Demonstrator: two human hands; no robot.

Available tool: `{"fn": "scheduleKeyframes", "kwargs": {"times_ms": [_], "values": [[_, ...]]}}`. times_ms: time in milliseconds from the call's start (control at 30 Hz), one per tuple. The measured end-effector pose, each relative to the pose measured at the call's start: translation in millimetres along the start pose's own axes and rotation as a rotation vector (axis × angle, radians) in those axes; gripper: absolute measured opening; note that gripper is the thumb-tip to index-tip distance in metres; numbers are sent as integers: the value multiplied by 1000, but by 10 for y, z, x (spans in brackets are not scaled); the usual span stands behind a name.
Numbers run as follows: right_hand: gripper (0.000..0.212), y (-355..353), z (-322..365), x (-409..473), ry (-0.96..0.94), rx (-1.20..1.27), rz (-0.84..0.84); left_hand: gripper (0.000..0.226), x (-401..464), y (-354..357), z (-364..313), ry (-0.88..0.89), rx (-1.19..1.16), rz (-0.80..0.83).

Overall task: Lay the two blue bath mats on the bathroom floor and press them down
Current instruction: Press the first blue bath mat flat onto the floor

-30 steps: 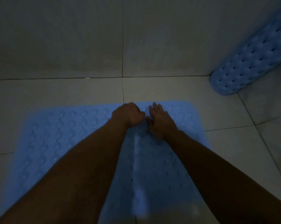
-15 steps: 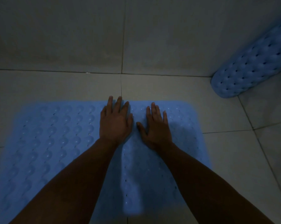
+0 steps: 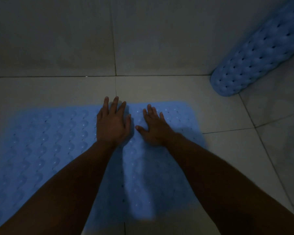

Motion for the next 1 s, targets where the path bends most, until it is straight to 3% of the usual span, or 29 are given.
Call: {"fn": "scheduleKeyframes", "kwargs": {"times_ms": [67, 100, 267, 400, 500, 667, 867, 1000], "values": [[74, -430, -87, 7, 21, 88, 116, 64, 5, -32, -83, -18, 10, 4], [68, -604, -136, 16, 38, 118, 94, 64, 3, -32, -136, -22, 13, 7], [43, -886, -546, -130, 129, 373, -384, 66, 71, 213, -884, 144, -2, 81], [40, -773, -948, -355, 189, 342, -574, 79, 29, 680, -1455, 225, 7, 217], [38, -637, -1144, -509, 173, 347, -751, 86, -70, 951, -1497, 244, 109, 173], [34, -406, -1365, -615, 92, 203, -700, 93, -166, 1025, -1509, 268, 125, 169], [49, -219, -1560, -726, 171, 197, -594, 95, -121, 999, -1514, 240, 113, 188], [47, -136, -1531, -791, 154, 231, -672, 89, -92, 1006, -1538, 241, 92, 175]]}}
Point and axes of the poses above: each hand's wrist, its own x-axis towards the middle knuckle, its own y-axis out of the palm, z = x × y, the point moved 1 cm from there along x, towards the middle knuckle, and after that the axes turned 3 degrees about -y, right-handed, at the moved point
